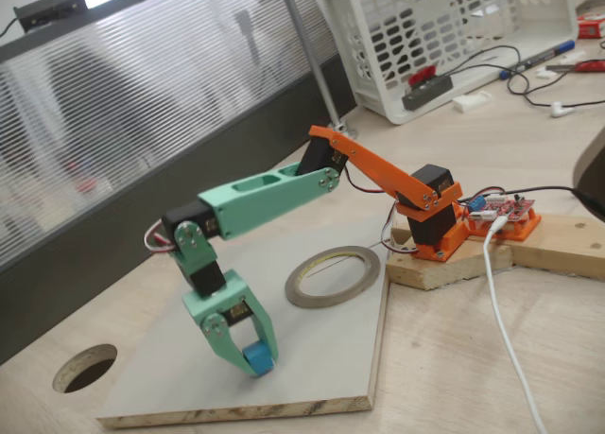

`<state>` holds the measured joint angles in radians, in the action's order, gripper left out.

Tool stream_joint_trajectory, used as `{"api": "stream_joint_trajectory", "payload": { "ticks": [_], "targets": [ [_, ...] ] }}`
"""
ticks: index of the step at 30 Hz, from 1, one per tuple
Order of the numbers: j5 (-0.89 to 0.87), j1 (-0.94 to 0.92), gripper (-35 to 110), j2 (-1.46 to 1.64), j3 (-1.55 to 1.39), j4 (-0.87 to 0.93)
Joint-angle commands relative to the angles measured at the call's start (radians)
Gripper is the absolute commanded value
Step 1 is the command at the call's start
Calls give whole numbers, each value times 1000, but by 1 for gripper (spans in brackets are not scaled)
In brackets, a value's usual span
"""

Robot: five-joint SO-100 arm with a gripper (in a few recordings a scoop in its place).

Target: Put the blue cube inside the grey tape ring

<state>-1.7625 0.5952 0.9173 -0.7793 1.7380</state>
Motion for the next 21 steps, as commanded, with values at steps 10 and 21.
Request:
{"api": "stream_joint_trajectory", "payload": {
  "ticks": [10,21],
  "targets": [
    [-11,9,1,364,8,262],
    [0,-359,1,400,-92,221]
  ]
}}
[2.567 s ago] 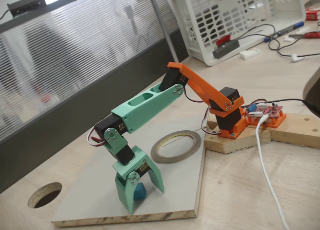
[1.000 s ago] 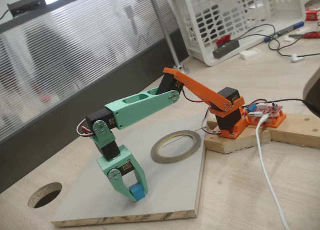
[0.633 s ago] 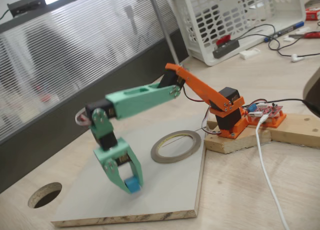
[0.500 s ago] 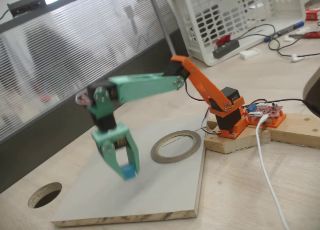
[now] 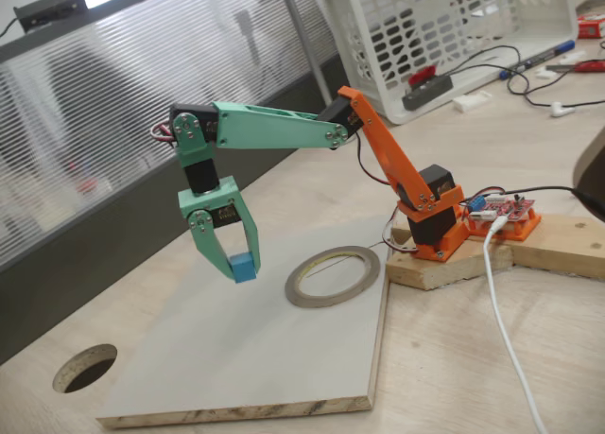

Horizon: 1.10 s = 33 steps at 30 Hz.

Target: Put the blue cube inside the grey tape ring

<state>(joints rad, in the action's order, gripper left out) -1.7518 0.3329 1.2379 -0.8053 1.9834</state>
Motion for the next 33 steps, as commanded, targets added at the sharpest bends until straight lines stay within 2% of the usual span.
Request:
{"api": "stream_joint_trajectory", "payload": {
  "ticks": [1,8,17,21,26,33],
  "targets": [
    [-9,-129,1,107,-120,-46],
    [-9,-284,1,356,-673,-327],
    [-9,-291,1,588,-1264,-676],
    [-11,-291,1,627,-1345,-758],
    [-12,-296,1,635,-1347,-755],
    [-12,-407,1,637,-1347,-758]
  ]
}}
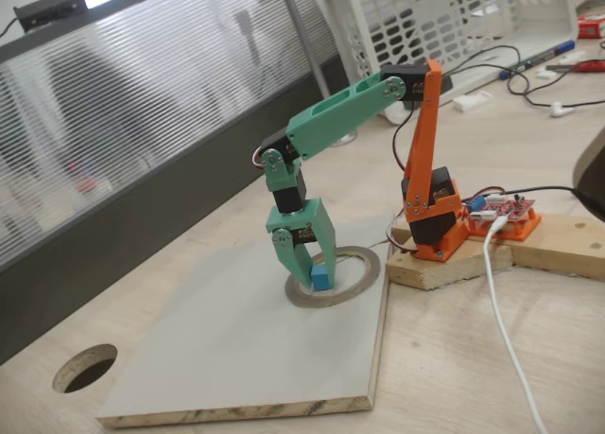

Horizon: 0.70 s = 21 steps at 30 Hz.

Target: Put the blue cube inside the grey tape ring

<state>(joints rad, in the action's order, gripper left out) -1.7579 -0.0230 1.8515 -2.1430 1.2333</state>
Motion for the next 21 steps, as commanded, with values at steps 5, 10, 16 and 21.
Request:
{"api": "stream_joint_trajectory", "payload": {
  "ticks": [5,10,16,21],
  "targets": [
    [-6,-58,1,18,-11,-2],
    [-8,-55,1,15,-11,-5],
    [-8,-58,1,9,-11,0],
    [-8,-58,1,8,-12,2]
  ]
}}
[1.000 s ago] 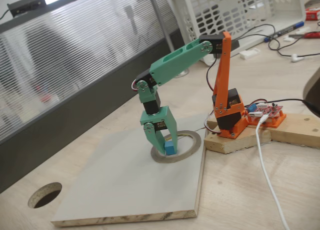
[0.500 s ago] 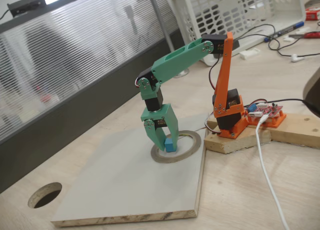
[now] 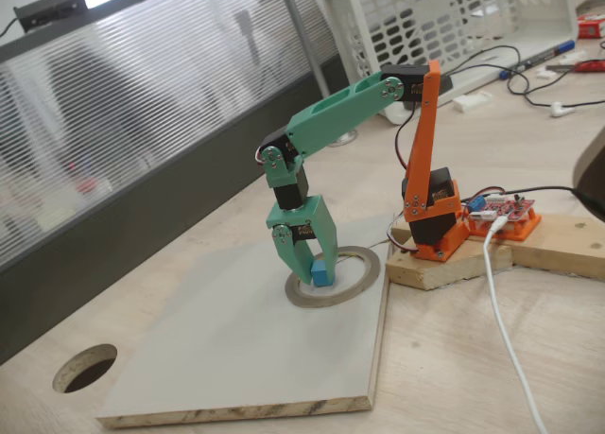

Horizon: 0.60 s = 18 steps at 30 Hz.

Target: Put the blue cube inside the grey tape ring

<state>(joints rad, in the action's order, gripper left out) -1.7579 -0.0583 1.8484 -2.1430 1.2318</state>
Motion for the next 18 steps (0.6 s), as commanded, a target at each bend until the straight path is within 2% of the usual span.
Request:
{"api": "stream_joint_trajectory", "payload": {
  "ticks": [1,15,18],
  "targets": [
    [-8,-23,1,9,-12,3],
    [-17,-25,2,26,0,5],
    [-17,-25,9,28,3,8]
  ]
}}
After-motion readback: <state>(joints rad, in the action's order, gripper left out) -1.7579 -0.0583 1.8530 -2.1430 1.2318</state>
